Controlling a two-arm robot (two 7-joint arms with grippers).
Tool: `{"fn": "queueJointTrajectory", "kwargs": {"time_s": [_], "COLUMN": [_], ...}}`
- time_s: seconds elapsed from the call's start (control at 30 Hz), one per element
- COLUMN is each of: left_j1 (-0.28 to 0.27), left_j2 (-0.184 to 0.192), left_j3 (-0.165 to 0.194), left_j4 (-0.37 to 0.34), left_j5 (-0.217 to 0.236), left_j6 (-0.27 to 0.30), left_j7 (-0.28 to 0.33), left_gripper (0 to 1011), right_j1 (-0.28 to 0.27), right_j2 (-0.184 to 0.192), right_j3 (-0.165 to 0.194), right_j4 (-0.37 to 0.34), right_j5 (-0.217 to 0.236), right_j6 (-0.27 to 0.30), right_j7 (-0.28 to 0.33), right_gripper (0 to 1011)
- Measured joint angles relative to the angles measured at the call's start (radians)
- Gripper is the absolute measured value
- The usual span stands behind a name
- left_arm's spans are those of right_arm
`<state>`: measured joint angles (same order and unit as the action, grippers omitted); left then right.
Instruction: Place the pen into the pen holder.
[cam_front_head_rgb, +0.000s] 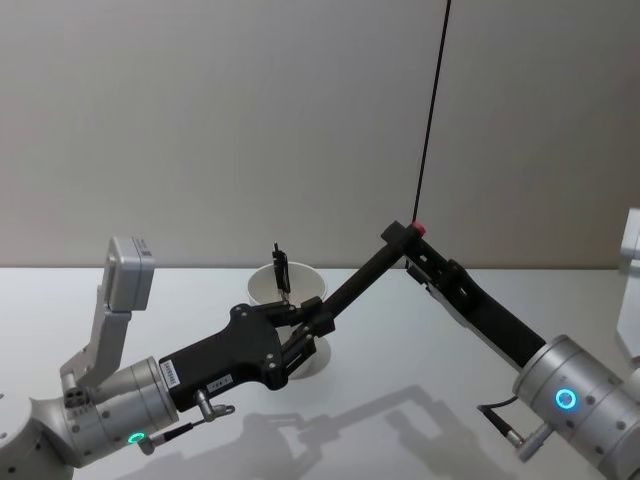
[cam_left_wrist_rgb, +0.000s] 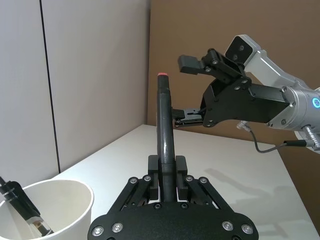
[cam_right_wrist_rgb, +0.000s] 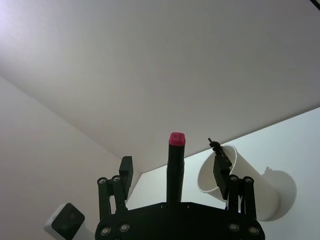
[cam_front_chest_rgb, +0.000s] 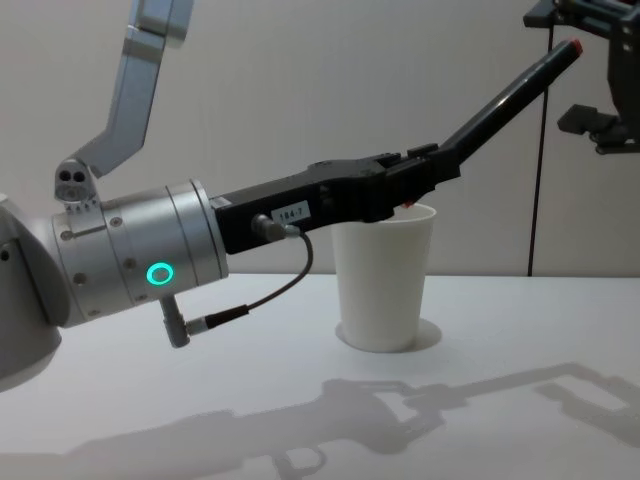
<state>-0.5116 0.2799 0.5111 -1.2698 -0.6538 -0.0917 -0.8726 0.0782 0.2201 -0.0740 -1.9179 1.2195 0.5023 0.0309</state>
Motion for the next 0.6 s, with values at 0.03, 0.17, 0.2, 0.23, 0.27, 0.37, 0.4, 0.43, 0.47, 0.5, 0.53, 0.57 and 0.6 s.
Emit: {"fn": "queueJointTrajectory", "kwargs": {"time_s": [0.03,0.17,0.2,0.23,0.27,0.37,0.4,0.43,0.47,0.5,0.53,0.57,0.6], "left_j1": [0.0,0.0,0.0,0.0,0.0,0.0,0.0,0.0,0.0,0.0,0.0,0.0,0.0], "left_j2": [0.0,0.0,0.0,0.0,0.0,0.0,0.0,0.0,0.0,0.0,0.0,0.0,0.0], "left_j3": [0.0,0.0,0.0,0.0,0.0,0.0,0.0,0.0,0.0,0.0,0.0,0.0,0.0], "left_j4": [0.0,0.0,0.0,0.0,0.0,0.0,0.0,0.0,0.0,0.0,0.0,0.0,0.0], "left_j5": [0.0,0.0,0.0,0.0,0.0,0.0,0.0,0.0,0.0,0.0,0.0,0.0,0.0], "left_j6": [0.0,0.0,0.0,0.0,0.0,0.0,0.0,0.0,0.0,0.0,0.0,0.0,0.0], "left_j7": [0.0,0.0,0.0,0.0,0.0,0.0,0.0,0.0,0.0,0.0,0.0,0.0,0.0], "left_gripper": [202,201,202,202,202,202,202,202,202,202,202,202,202], "right_j1": [0.003,0.011,0.012,0.014,0.017,0.022,0.025,0.026,0.028,0.03,0.031,0.032,0.035], "right_j2": [-0.002,-0.003,-0.004,-0.004,-0.005,-0.005,-0.006,-0.007,-0.007,-0.007,-0.007,-0.007,-0.007], "right_j3": [-0.004,-0.011,-0.012,-0.014,-0.017,-0.022,-0.025,-0.026,-0.027,-0.03,-0.031,-0.032,-0.035], "right_j4": [0.001,0.005,0.006,0.007,0.009,0.011,0.013,0.014,0.014,0.016,0.016,0.017,0.018], "right_j5": [-0.003,-0.008,-0.008,-0.009,-0.01,-0.01,-0.011,-0.011,-0.011,-0.011,-0.011,-0.011,-0.011], "right_j6": [-0.002,-0.006,-0.007,-0.007,-0.008,-0.008,-0.009,-0.009,-0.009,-0.009,-0.009,-0.009,-0.009], "right_j7": [-0.007,-0.02,-0.023,-0.025,-0.03,-0.036,-0.042,-0.044,-0.046,-0.051,-0.053,-0.054,-0.058], "right_gripper": [1001,1001,1001,1001,1001,1001,1001,1001,1001,1001,1001,1001,1001]}}
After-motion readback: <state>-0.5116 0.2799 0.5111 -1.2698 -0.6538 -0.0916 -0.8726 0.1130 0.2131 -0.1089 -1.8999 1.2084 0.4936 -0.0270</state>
